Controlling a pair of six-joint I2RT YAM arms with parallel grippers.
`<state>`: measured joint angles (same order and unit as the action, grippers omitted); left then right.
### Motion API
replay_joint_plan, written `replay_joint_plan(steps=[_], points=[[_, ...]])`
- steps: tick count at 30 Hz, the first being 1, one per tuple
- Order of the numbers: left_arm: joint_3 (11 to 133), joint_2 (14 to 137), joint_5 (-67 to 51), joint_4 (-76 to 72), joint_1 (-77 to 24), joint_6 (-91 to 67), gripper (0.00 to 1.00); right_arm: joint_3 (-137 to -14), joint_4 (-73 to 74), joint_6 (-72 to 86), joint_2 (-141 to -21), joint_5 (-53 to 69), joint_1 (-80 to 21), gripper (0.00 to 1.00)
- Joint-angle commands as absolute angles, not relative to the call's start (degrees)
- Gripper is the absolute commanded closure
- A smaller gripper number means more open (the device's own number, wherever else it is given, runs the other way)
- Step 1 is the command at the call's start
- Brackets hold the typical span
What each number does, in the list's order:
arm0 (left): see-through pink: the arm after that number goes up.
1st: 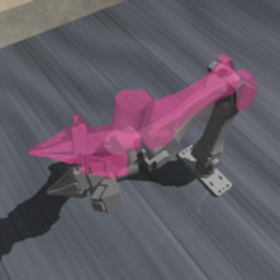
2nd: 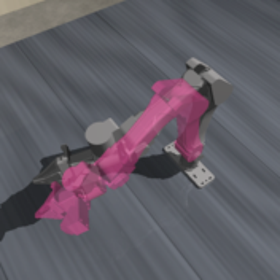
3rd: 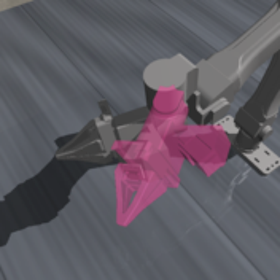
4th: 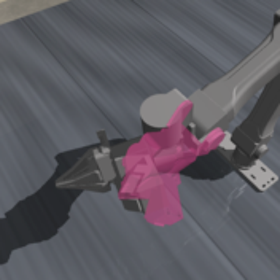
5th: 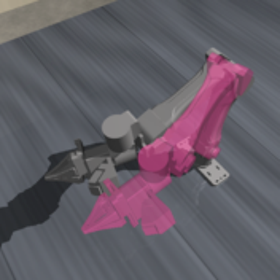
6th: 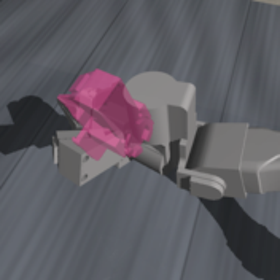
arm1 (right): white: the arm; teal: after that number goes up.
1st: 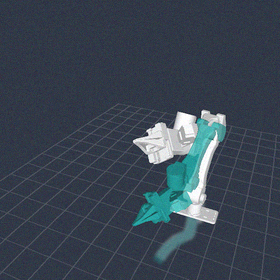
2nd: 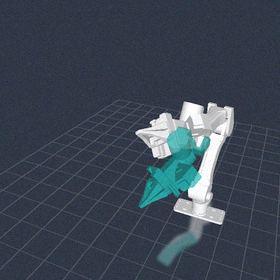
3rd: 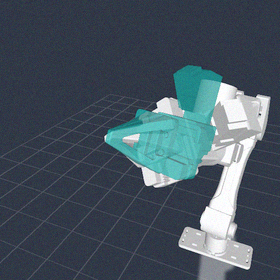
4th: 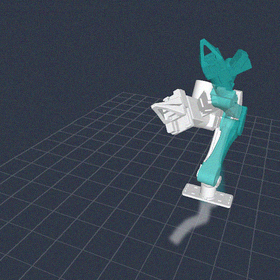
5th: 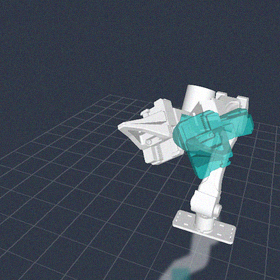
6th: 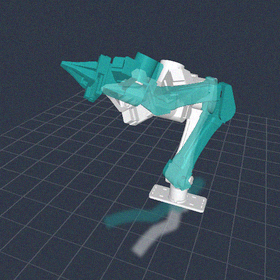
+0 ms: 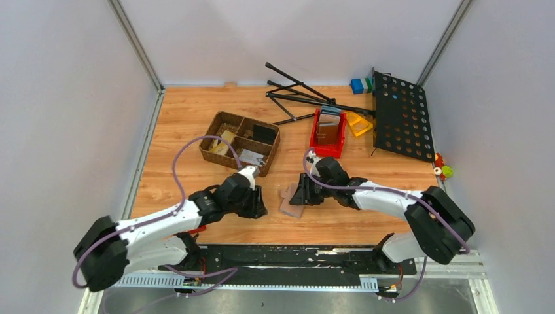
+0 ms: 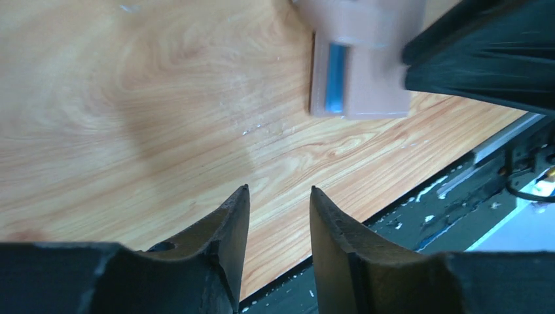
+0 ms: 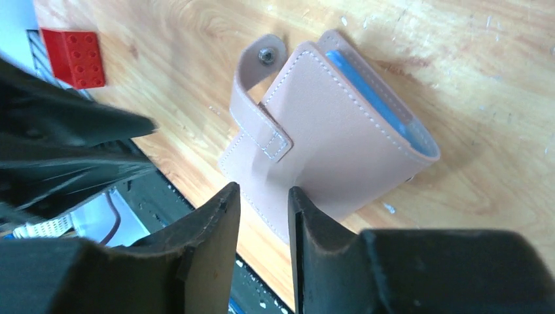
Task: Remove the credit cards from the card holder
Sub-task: Close the card holder at the center of the board, then reset both arms
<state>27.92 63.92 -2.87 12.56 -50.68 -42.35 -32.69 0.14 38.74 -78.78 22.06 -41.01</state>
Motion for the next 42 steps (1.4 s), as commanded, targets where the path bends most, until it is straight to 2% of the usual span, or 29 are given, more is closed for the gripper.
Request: replay_joint_plan(steps=[1,3,5,8,10,14,19,20,21,22,24,27,28,31,33,34,36,38,42], points=[[28.29,52.43,2.29,18.24,-49.86,-41.8,0.57,-37.06,-0.36,35.67,-83.97,17.93,-42.02,0.73],[29.06,49.34,5.44,20.12,-49.68,-40.71,0.57,-38.83,3.98,34.12,-86.9,14.35,-42.68,0.8],[29.94,47.54,8.65,22.45,-49.25,-39.74,0.5,-39.4,5.79,32.82,-88.33,10.24,-43.06,0.89],[30.19,45.9,11.41,23.87,-48.19,-38.81,0.4,-38.95,6.69,31.64,-89.2,7.13,-43.07,0.93],[30.15,44.67,12.69,24.05,-47.13,-38.34,0.35,-39.17,6.13,30.59,-88.31,9.9,-43.07,0.96],[31.59,41.09,17.85,25.55,-46.15,-36.08,0.27,-40.38,7.47,28.71,-80.09,10.17,-43.11,0.94],[36.97,34.19,29.7,30.9,-46.21,-29.78,0.13,-41.1,12.36,24.52,-64.68,-1.17,-43.0,0.88],[36.95,32.29,31.86,31.1,-46.17,-29.35,0.02,-41.16,13.35,23.52,-62.08,-4.67,-42.98,0.86],[36.49,30.61,34.85,31.03,-46.15,-29.37,0.0,-41.03,14.11,22.53,-59.57,-7.89,-43.02,0.82],[35.52,29.0,37.03,30.39,-46.14,-29.05,0.0,-40.7,14.52,21.43,-57.41,-10.96,-43.01,0.73],[33.59,26.0,36.19,25.93,-46.14,-22.64,0.0,-39.4,14.7,19.47,-53.07,-19.54,-43.02,0.44],[30.18,22.44,38.15,19.8,-46.16,-20.72,0.0,-34.18,9.75,17.81,-46.85,-37.46,-42.96,0.05],[28.31,21.19,38.84,16.87,-46.15,-20.28,0.0,-32.33,6.72,15.38,-44.81,-40.39,-42.91,0.01],[22.86,20.97,43.37,6.78,-46.14,-16.75,0.0,-29.48,1.43,9.55,-40.79,-43.14,-41.71,0.0],[19.65,23.02,50.51,-0.38,-46.14,-11.0,0.0,-29.44,0.95,7.03,-40.79,-42.34,-38.49,0.0],[18.99,24.44,54.37,-3.4,-46.03,-7.86,0.0,-29.49,1.66,7.34,-41.0,-39.24,-34.9,0.0],[18.7,28.19,58.8,-7.95,-44.79,-1.8,0.0,-29.54,2.82,10.51,-40.49,-25.75,-21.41,0.0],[19.72,30.85,55.39,-9.14,-39.76,-0.77,0.0,-26.16,-2.36,10.57,-39.61,-16.25,-12.83,0.0],[19.85,33.99,41.46,-10.73,-27.09,-4.46,0.0,-20.15,-12.24,5.7,-38.12,-11.44,-6.16,0.02]])
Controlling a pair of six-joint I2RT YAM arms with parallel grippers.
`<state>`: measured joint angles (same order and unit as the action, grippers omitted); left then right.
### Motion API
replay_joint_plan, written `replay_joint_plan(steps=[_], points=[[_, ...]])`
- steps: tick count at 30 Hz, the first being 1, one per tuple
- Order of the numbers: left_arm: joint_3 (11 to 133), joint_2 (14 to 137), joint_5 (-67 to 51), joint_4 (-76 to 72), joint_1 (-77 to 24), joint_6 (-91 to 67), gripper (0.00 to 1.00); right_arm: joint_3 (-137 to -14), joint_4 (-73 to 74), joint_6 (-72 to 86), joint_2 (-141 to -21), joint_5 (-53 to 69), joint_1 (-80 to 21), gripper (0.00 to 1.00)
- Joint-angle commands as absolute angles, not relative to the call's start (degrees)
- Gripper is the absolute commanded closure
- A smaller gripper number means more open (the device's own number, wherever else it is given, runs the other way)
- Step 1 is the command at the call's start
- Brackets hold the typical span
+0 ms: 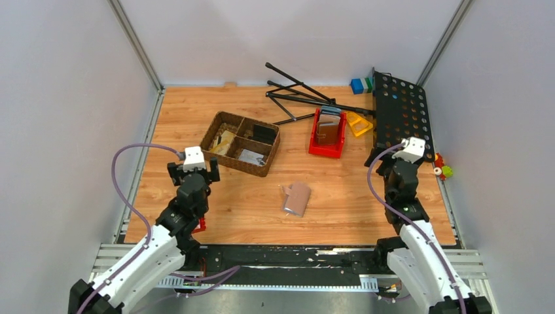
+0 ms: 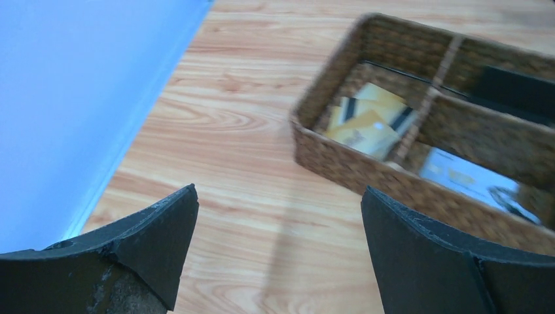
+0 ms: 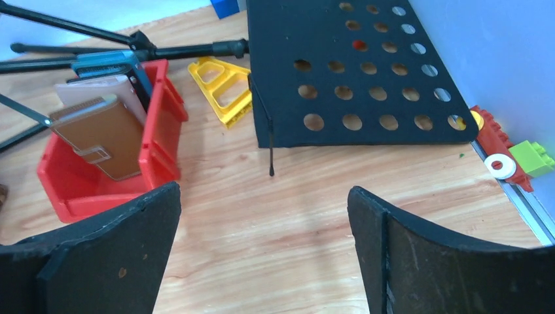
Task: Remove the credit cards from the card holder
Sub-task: Reset both arms
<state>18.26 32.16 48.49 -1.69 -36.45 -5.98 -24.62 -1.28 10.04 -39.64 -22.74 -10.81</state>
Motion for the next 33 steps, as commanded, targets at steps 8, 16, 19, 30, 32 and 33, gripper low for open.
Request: replay_joint_plan(steps=[8,16,19,30,32,33], points=[[12.16,51.63,34.02,-32.12,-15.74,-1.87,0.01,-8.58,-36.49,-4.11,-44.42,-5.4,-2.39,0.0],[11.66,66.83,27.67,-49.5,-9.34,0.7,0.05,-6.44,-54.97,-1.54,-64.38,-13.67,-1.53,0.0],[9.62,72.49,23.71,-59.14,-7.87,1.27,0.08,-8.03,-57.64,-3.14,-71.02,-9.4,-0.85,0.0],[10.25,77.16,18.23,-61.23,-7.73,3.47,0.0,-13.93,-55.46,-6.13,-79.89,-6.39,-2.28,0.0],[8.95,78.24,15.01,-65.5,-7.82,4.95,0.0,-13.86,-55.37,-6.13,-79.63,-6.99,-2.59,0.0],[9.09,78.04,14.26,-64.77,-7.82,5.07,0.0,-13.93,-55.27,-6.31,-79.7,-6.97,-2.61,0.0]])
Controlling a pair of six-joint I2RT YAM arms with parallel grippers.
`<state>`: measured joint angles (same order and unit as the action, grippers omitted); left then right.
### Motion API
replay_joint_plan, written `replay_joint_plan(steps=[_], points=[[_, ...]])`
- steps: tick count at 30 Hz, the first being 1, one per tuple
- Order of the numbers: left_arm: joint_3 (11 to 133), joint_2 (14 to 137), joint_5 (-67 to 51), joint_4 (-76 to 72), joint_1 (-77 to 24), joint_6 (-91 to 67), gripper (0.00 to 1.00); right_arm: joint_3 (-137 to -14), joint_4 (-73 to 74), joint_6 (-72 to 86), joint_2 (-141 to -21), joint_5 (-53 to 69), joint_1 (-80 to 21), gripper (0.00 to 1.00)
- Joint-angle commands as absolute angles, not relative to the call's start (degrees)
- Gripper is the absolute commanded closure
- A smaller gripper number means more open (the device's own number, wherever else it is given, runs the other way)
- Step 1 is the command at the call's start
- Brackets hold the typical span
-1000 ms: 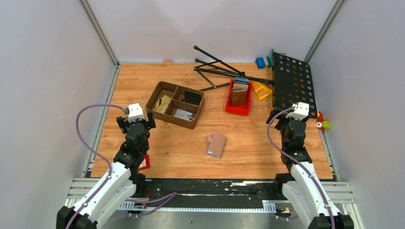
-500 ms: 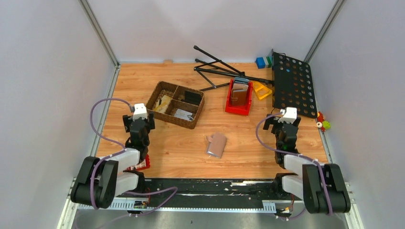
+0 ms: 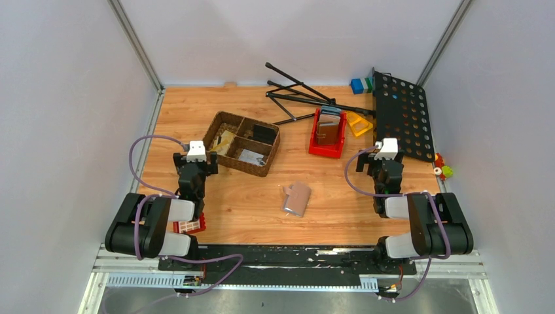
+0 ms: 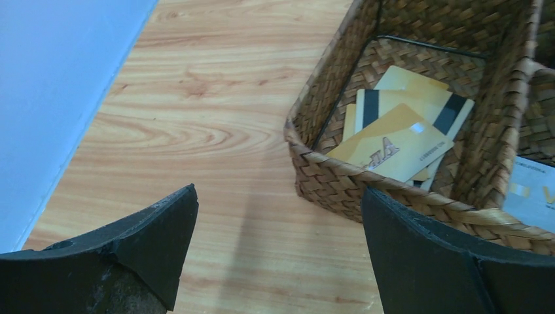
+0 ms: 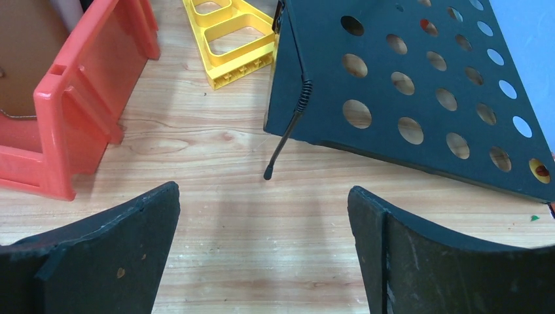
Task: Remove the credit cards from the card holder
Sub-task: Reset both arms
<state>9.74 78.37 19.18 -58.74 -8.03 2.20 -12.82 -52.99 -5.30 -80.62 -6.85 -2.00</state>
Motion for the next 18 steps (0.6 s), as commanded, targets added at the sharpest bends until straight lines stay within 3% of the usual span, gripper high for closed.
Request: replay_joint_plan(steps=[1,18], points=[[9.56,77.51,14.3,-63.09,-7.8,4.93,0.0,-14.03,-55.0,-6.4,-79.64,-6.87,-2.61,0.0],[10.72,78.18,13.9,-61.81,-7.51,4.82,0.0,-14.12,-54.77,-6.6,-79.63,-6.9,-2.63,0.0]])
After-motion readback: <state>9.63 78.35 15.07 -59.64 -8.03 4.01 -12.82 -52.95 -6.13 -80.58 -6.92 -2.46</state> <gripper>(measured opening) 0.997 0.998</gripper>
